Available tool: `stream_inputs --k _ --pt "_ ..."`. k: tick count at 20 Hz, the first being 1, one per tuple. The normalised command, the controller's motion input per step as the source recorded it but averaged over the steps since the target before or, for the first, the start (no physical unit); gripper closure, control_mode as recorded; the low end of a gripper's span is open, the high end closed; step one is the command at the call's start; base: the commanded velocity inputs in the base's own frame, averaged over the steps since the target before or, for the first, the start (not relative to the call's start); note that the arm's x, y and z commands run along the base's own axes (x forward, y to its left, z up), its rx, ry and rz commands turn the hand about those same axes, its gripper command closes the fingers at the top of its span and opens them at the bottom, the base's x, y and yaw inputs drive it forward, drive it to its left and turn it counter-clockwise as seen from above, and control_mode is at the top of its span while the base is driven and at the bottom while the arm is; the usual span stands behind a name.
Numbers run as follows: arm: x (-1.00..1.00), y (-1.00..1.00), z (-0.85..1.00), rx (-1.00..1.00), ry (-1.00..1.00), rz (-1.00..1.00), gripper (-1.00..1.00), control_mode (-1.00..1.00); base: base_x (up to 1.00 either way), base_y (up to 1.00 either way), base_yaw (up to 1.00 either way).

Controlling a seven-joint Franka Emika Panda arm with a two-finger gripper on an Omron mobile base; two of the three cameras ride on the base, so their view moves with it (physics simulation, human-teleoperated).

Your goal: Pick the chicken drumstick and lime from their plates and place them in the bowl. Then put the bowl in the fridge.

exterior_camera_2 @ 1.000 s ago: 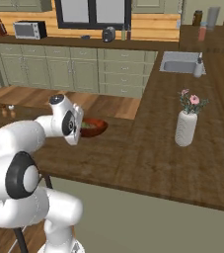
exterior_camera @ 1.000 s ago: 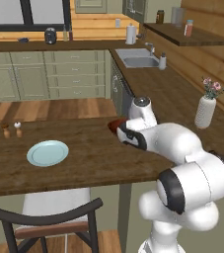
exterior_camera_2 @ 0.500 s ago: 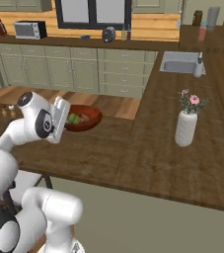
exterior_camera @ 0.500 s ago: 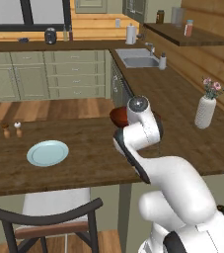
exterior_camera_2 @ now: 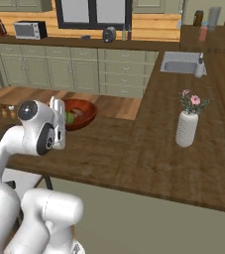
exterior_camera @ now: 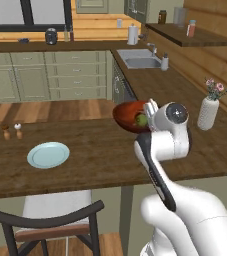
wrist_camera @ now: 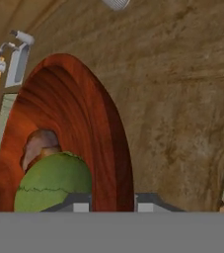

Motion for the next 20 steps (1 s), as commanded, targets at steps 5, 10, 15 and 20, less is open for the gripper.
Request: stream_inputs --k 5,10,15,20 --pt "-0.87 0.0 0.38 0.0 0.0 0.01 1.0 -1.0 0.0 0.0 0.0" --pt "-0.87 -0.01 0.2 0.0 0.0 0.0 1.0 -1.0 0.0 0.0 0.0" --pt "-0.64 -0.22 0.06 0.0 -0.03 0.02 1.0 -1.0 0.0 0.0 0.0" --pt "-0.44 -0.1 -0.23 0.0 -0.1 0.0 1.0 -1.0 0.0 0.0 0.0"
